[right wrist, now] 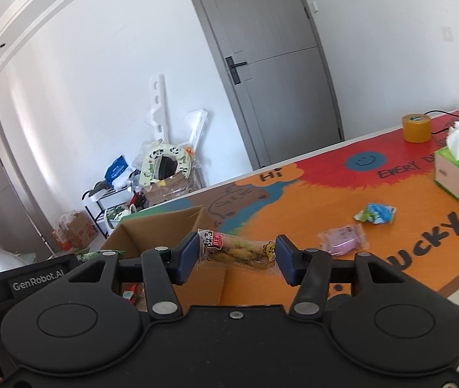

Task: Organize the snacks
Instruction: 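Carry the green pack and peanut pack over the box and open both grippers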

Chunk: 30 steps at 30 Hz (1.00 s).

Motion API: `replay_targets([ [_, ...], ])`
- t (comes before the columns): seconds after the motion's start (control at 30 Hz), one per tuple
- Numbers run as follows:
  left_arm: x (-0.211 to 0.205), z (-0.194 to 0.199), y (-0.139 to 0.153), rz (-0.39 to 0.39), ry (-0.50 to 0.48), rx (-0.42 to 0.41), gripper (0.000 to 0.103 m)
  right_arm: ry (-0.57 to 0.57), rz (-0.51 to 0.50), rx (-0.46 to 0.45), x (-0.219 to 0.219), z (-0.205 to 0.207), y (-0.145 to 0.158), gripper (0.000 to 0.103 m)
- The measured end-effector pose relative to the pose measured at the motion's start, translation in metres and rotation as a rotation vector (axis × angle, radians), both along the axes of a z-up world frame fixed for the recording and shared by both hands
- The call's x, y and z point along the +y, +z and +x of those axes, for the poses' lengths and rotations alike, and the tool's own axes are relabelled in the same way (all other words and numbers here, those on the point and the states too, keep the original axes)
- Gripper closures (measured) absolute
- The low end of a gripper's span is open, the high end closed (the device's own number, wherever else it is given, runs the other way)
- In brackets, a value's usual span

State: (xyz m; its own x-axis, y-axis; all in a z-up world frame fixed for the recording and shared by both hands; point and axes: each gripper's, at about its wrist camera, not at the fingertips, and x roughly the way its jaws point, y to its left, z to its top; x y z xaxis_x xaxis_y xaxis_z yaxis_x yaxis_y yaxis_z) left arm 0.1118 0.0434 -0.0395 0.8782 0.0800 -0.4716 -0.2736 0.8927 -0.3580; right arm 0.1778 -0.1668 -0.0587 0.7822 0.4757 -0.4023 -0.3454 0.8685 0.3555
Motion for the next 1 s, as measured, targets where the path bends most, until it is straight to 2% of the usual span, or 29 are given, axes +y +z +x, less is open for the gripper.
replay_targets([
  [0.2, 0.020, -0.002, -0.007, -0.010, 0.014, 0.031, 0.060, 0.038, -0.019, 0.001, 0.021, -0.004, 0.001, 0.051],
  [0.37, 0.040, -0.009, -0.005, -0.032, 0.068, 0.013, 0.046, 0.059, -0.033, 0.004, 0.035, -0.005, 0.003, 0.051],
  [0.6, 0.055, -0.018, -0.003, -0.043, 0.093, 0.006, 0.040, 0.101, -0.047, -0.006, 0.055, -0.011, 0.011, 0.051],
  [0.77, 0.064, -0.025, -0.001, -0.031, 0.100, 0.020, 0.030, 0.152, -0.035, 0.013, 0.065, -0.015, 0.015, 0.051],
  [1.0, 0.074, -0.038, 0.003, -0.034, 0.141, 0.020, 0.027, 0.196, -0.026, 0.036, 0.070, -0.020, 0.016, 0.043],
])
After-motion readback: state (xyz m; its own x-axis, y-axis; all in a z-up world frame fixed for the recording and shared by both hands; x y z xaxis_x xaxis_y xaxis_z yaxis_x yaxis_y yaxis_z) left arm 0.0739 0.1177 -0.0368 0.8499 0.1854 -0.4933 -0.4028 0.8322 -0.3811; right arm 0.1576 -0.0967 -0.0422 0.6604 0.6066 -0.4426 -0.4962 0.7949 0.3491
